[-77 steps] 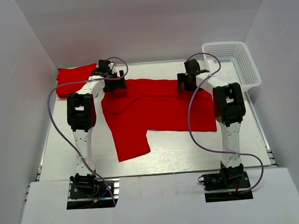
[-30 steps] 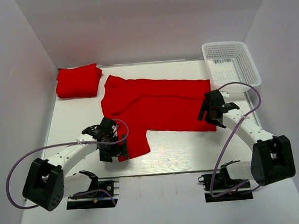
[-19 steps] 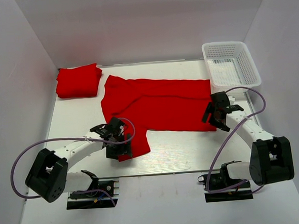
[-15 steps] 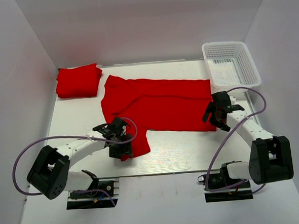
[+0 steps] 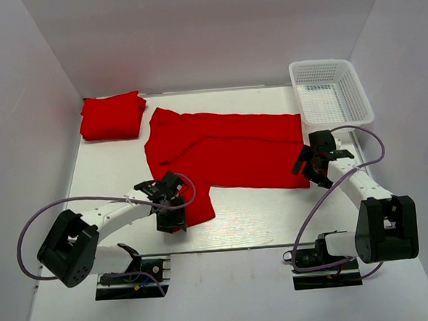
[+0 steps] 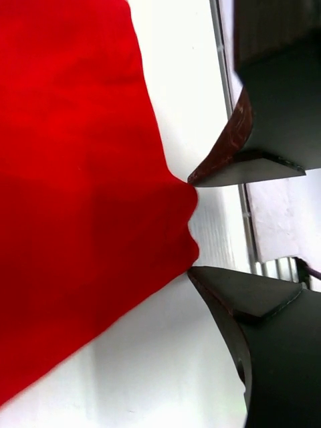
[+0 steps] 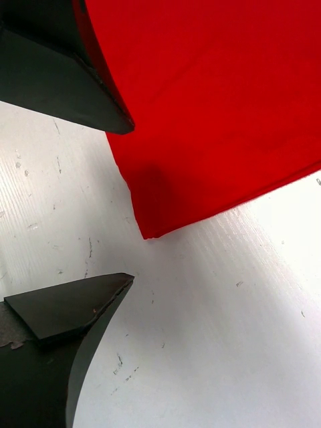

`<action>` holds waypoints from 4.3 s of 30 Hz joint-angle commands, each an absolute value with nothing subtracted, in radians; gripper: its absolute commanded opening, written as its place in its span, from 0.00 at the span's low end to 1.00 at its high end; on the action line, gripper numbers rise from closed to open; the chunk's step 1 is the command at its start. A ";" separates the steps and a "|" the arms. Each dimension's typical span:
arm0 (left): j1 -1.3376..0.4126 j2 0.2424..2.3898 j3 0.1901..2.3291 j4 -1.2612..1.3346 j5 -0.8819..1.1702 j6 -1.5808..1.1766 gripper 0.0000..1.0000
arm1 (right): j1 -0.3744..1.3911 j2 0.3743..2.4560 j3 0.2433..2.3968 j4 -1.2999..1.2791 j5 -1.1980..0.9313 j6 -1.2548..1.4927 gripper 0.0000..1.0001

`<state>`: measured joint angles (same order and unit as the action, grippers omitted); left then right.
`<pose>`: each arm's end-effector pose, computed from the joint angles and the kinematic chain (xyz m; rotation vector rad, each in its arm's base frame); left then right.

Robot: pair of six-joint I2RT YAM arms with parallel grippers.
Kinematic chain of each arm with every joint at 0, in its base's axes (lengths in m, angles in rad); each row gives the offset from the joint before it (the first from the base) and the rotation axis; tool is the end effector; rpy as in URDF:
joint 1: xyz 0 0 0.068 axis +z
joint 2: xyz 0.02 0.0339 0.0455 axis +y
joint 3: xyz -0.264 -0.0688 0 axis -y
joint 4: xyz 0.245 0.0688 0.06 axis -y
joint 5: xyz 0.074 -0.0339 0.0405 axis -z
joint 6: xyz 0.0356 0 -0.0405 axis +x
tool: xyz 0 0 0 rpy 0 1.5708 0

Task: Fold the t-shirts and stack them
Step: Grap the side of the flattened tshirt closest away from the robot with both arms, then fold the other side of the tshirt into a rectangle

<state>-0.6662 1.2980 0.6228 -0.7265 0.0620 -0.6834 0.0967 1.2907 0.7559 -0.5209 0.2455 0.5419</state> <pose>0.1528 -0.1229 0.1535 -0.0181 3.0392 -0.2345 0.2416 0.0147 0.1995 0.6506 2.4949 -0.0888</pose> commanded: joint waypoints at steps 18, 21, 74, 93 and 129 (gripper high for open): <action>-0.675 1.430 0.632 -0.747 -0.095 -0.699 0.00 | 0.043 1.301 0.730 -0.477 0.163 0.512 0.90; -0.675 1.402 0.676 -0.782 -0.149 -0.699 0.00 | 0.044 1.299 0.716 -0.453 0.140 0.502 0.90; -0.588 1.456 1.181 -0.559 -0.460 -0.417 0.00 | 0.048 1.537 1.032 -0.538 0.172 0.405 0.00; -0.477 1.519 1.157 0.004 -0.399 0.092 0.00 | 0.049 1.612 1.183 -0.548 0.201 0.359 0.00; -0.259 1.933 1.336 0.474 0.193 0.351 0.00 | 0.048 1.789 1.331 -0.537 0.278 0.342 0.00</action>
